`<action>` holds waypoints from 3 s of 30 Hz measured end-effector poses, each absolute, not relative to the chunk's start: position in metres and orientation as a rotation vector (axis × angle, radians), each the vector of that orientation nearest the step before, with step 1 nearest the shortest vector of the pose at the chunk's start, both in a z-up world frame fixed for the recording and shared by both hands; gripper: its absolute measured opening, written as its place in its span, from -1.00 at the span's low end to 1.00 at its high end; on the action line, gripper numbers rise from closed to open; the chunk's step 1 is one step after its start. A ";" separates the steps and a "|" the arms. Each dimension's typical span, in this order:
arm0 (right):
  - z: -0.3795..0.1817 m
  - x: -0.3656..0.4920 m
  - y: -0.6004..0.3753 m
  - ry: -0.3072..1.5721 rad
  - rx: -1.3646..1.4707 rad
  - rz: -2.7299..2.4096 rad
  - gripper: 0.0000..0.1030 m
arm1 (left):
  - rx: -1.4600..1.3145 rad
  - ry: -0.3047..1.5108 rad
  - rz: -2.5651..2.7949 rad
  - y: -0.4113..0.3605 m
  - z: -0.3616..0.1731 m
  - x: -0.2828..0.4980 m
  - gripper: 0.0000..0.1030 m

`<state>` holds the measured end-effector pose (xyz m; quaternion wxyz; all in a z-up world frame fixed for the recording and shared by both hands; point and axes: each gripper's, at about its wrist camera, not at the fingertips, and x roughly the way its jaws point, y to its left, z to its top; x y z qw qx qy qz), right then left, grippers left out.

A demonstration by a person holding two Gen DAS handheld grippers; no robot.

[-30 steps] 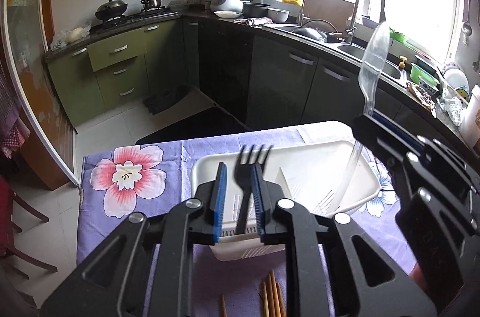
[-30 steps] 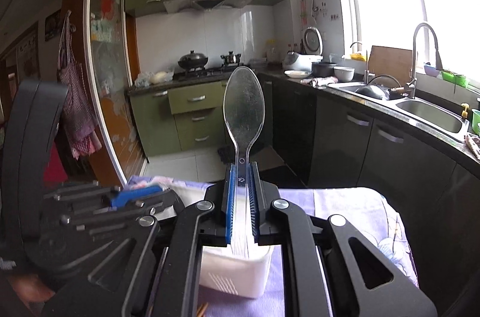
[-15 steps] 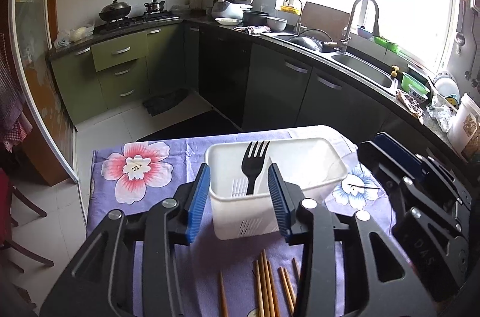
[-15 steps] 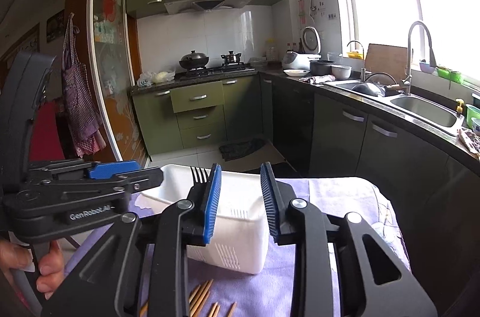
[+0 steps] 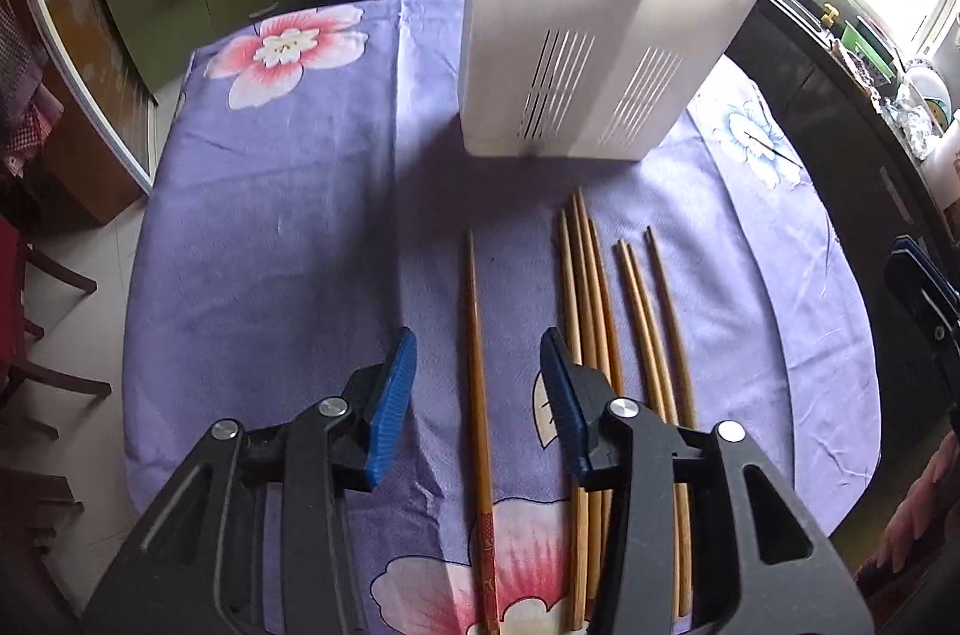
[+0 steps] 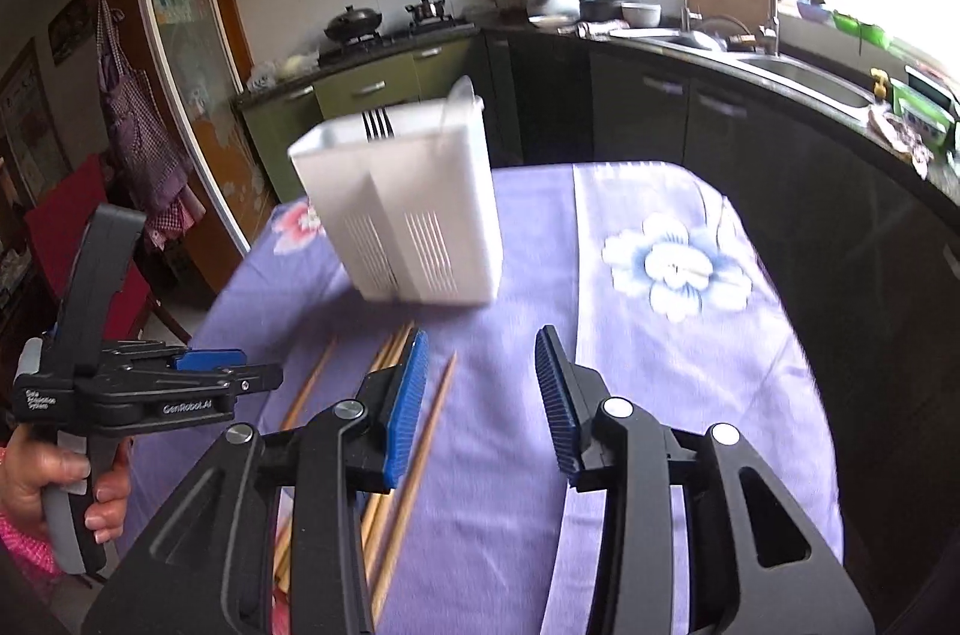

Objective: Organize utensils
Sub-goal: 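Grasp a single wooden chopstick with the left tool, then grasp a wooden chopstick with the right tool, then lower both chopsticks into the white holder and open both tools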

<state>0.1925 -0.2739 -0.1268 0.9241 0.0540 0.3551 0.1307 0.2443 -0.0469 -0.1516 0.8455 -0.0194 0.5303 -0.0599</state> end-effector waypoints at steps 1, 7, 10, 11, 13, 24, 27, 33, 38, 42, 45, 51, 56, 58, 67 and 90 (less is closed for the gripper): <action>-0.134 0.190 -0.275 0.743 0.121 0.271 -0.27 | -0.043 1.128 -0.124 -0.047 -0.157 0.244 -0.34; -0.153 0.186 -0.273 0.777 0.137 0.271 -0.27 | -0.037 1.147 -0.109 -0.051 -0.171 0.249 -0.51; -0.149 0.192 -0.269 0.784 0.134 0.271 -0.27 | -0.029 1.154 -0.107 -0.053 -0.174 0.253 -0.58; -0.149 0.194 -0.268 0.787 0.133 0.271 -0.27 | -0.027 1.160 -0.106 -0.054 -0.176 0.254 -0.62; -0.146 0.199 -0.266 0.790 0.136 0.272 -0.27 | -0.023 1.171 -0.111 -0.055 -0.180 0.256 -0.64; -0.158 0.216 -0.255 0.833 0.130 0.278 -0.27 | 0.026 1.144 -0.091 -0.062 -0.185 0.254 -0.87; -0.173 0.227 -0.248 0.911 0.166 0.340 -0.27 | 0.003 1.149 -0.090 -0.054 -0.184 0.252 -0.88; -0.200 0.255 -0.235 1.048 0.193 0.371 -0.56 | -0.014 1.126 -0.076 -0.040 -0.175 0.250 -0.88; -0.208 0.265 -0.224 1.067 0.152 0.328 -0.67 | -0.017 1.121 -0.090 -0.040 -0.174 0.249 -0.88; -0.214 0.268 -0.216 1.073 0.129 0.304 -0.66 | -0.019 1.121 -0.102 -0.041 -0.175 0.247 -0.88; -0.216 0.270 -0.208 1.068 0.114 0.289 -0.67 | -0.020 1.119 -0.108 -0.040 -0.174 0.247 -0.88; -0.217 0.278 -0.194 1.048 0.046 0.231 -0.75 | -0.025 1.113 -0.110 -0.038 -0.172 0.247 -0.88; -0.217 0.277 -0.199 1.028 0.053 0.233 -0.88 | -0.028 1.115 -0.112 -0.037 -0.173 0.247 -0.88; -0.217 0.278 -0.206 1.034 0.100 0.248 -0.88 | -0.031 1.115 -0.114 -0.036 -0.172 0.247 -0.88; -0.173 0.250 -0.234 0.915 0.244 0.336 -0.88 | -0.031 1.083 -0.117 -0.034 -0.156 0.244 -0.88; -0.078 0.157 -0.262 0.667 0.257 0.415 -0.88 | -0.005 0.945 -0.151 -0.042 -0.090 0.206 -0.88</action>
